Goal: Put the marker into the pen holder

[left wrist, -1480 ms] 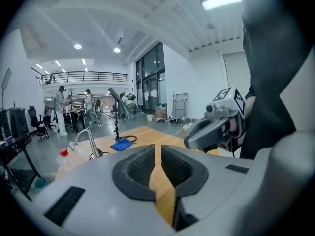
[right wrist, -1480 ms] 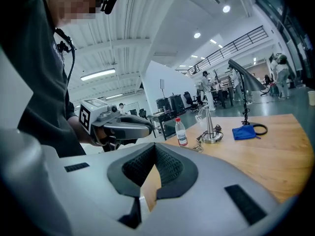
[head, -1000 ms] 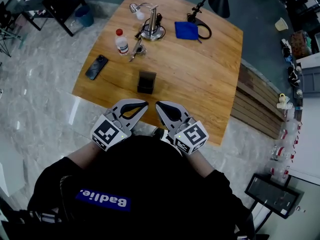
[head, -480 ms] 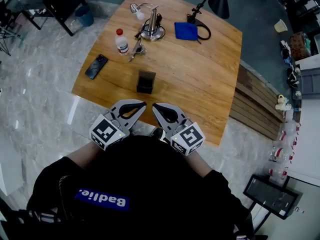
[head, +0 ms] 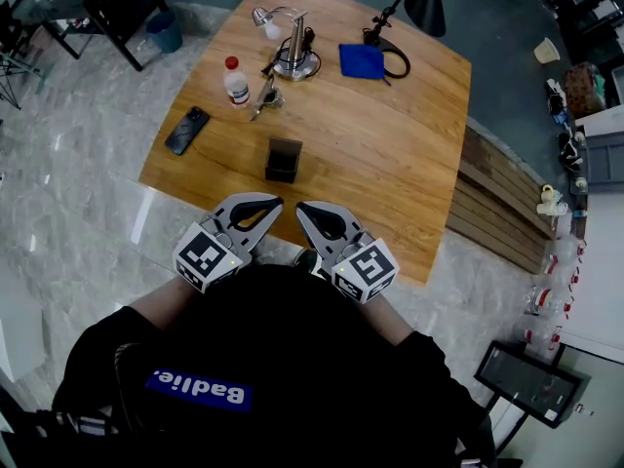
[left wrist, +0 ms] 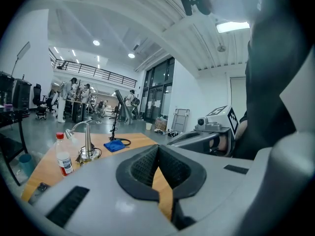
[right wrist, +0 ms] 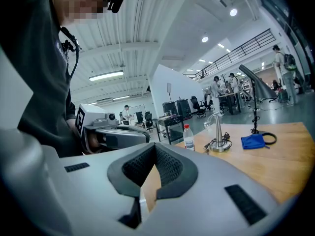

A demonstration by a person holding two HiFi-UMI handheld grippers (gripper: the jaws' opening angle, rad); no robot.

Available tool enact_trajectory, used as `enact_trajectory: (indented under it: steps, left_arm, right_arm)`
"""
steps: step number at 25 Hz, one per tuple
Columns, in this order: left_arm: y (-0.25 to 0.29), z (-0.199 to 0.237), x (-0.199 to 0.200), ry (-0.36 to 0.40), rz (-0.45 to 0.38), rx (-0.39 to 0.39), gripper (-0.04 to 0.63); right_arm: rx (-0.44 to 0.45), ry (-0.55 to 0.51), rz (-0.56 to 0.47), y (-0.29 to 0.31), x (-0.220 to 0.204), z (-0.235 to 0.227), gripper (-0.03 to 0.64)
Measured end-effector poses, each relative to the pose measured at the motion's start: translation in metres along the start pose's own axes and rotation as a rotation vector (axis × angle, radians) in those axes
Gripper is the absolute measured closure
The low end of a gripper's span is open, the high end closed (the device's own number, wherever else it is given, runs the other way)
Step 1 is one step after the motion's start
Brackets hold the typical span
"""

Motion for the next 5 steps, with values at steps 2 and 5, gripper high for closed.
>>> enact_trajectory:
  steps: [2, 5]
  left_arm:
    - [0.0005, -0.0001, 0.0007, -0.002, -0.003, 0.002, 0.586]
    - [0.0013, 0.0002, 0.0045, -0.024, -0.012, 0.016, 0.586]
  right_arm:
    - [0.001, -0.001, 0.002, 0.0, -0.0007, -0.0002, 0.611]
    - [0.001, -0.001, 0.005, -0.0002, -0.0021, -0.001, 0.611]
Point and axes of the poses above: the fingertips, and each gripper's own axes: y forward along the fingers, z to its left, x out of its top, the point moved 1 cm from there along -y, backward along the fingers, and after that the axes turned 7 degrees about -x, right-handed, at the moved point
